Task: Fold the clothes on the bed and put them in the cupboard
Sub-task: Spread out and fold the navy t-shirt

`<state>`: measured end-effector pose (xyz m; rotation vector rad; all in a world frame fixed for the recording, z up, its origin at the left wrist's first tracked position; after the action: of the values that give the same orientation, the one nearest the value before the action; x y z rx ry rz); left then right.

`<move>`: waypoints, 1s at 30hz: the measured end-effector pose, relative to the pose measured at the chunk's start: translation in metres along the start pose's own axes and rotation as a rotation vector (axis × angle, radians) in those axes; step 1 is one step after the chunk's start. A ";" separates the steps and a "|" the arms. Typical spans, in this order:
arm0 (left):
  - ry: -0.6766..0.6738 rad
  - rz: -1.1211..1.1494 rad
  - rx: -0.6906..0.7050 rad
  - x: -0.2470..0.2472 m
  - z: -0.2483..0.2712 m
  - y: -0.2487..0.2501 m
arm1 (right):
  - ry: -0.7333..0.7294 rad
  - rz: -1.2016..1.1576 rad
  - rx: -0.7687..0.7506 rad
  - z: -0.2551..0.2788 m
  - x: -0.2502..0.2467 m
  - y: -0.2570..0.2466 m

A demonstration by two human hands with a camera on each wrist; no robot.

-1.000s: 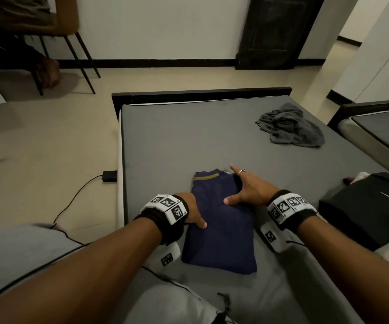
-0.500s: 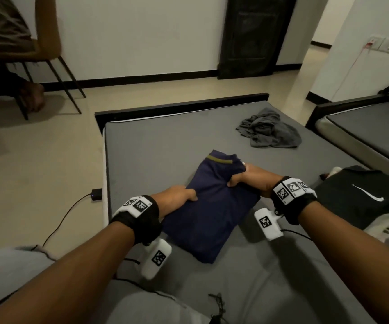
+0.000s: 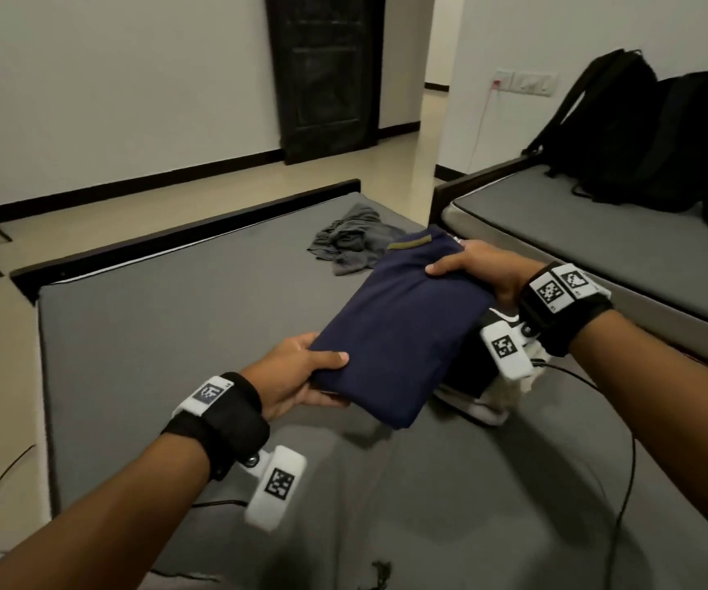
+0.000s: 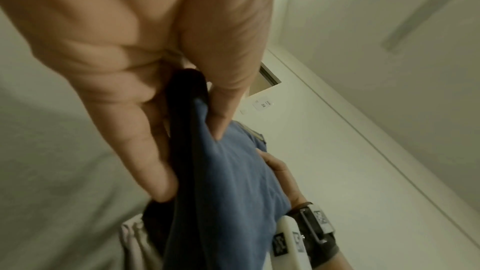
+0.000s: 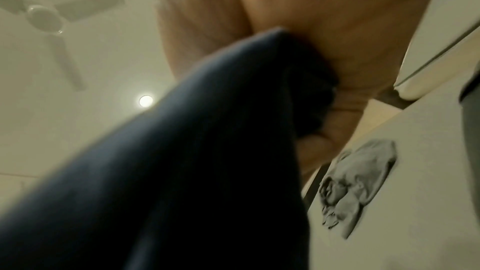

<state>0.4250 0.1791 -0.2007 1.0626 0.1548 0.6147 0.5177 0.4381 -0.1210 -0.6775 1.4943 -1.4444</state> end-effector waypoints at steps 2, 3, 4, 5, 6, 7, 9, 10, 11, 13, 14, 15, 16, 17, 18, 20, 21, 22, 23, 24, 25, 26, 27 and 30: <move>0.002 0.046 0.018 0.027 -0.022 0.008 | 0.066 0.005 0.006 0.002 -0.038 0.007; 0.001 0.054 0.029 0.042 -0.033 0.013 | 0.098 0.015 0.012 0.003 -0.057 0.010; 0.003 0.060 0.041 0.055 -0.042 0.017 | 0.129 0.021 0.017 0.003 -0.073 0.013; 0.004 0.070 0.050 0.068 -0.053 0.022 | 0.160 0.037 0.022 0.003 -0.092 0.016; 0.005 0.083 0.061 0.081 -0.062 0.027 | 0.193 0.048 0.022 0.002 -0.109 0.020; 0.003 0.097 0.072 0.093 -0.070 0.033 | 0.221 0.068 0.019 0.001 -0.125 0.022; 0.023 0.117 0.085 0.111 -0.086 0.042 | 0.288 0.120 0.018 -0.009 -0.155 0.033; 0.050 0.104 0.079 0.116 -0.092 0.043 | 0.316 0.162 0.020 -0.014 -0.166 0.042; 0.088 0.080 0.056 0.118 -0.101 0.040 | 0.331 0.246 0.036 -0.020 -0.174 0.051; 0.217 -0.074 0.033 0.110 -0.116 0.031 | 0.318 0.519 0.083 -0.030 -0.183 0.074; 0.311 -0.244 0.062 0.102 -0.118 0.029 | 0.292 0.678 0.095 -0.036 -0.183 0.086; 0.409 -0.449 0.122 0.093 -0.119 0.029 | 0.270 0.832 0.100 -0.036 -0.179 0.092; 0.500 -0.635 0.206 0.088 -0.117 0.031 | 0.278 0.951 0.072 -0.037 -0.176 0.095; 0.564 -0.779 0.332 0.086 -0.111 0.035 | 0.315 1.037 0.024 -0.034 -0.170 0.091; 0.585 -0.869 0.490 0.091 -0.100 0.041 | 0.359 1.095 -0.061 -0.034 -0.166 0.087; 0.483 -0.971 0.783 0.114 -0.078 0.053 | 0.340 1.103 -0.291 -0.028 -0.147 0.070; 0.367 -1.013 0.861 0.127 -0.077 0.053 | 0.239 1.082 -0.380 -0.026 -0.134 0.065; 0.248 -1.069 0.890 0.143 -0.076 0.051 | 0.104 1.074 -0.432 -0.024 -0.120 0.067; 0.146 -1.132 0.878 0.157 -0.082 0.045 | -0.042 1.086 -0.434 -0.022 -0.105 0.075; 0.065 -1.204 0.823 0.168 -0.089 0.037 | -0.153 1.116 -0.422 -0.019 -0.092 0.087; -0.002 -1.273 0.740 0.175 -0.097 0.026 | -0.226 1.151 -0.377 -0.016 -0.084 0.098; -0.053 -1.345 0.645 0.179 -0.106 0.014 | -0.254 1.178 -0.330 -0.015 -0.084 0.110; -0.083 -1.407 0.571 0.179 -0.112 0.000 | -0.253 1.190 -0.298 -0.013 -0.085 0.117; -0.058 -1.461 0.454 0.164 -0.119 -0.028 | -0.213 1.185 -0.284 -0.017 -0.095 0.123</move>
<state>0.5230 0.3501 -0.2553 1.0928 0.9428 -0.8069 0.5682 0.5483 -0.2198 -0.0156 1.4998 -0.2524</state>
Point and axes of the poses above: each hand's wrist, its own z-axis away from the middle knuckle, its own x-axis out of the palm, y = z × x, the point moved 6 cm from there along -z, towards the middle knuckle, and after that the axes turned 7 degrees about -x, right-handed, at the moved point
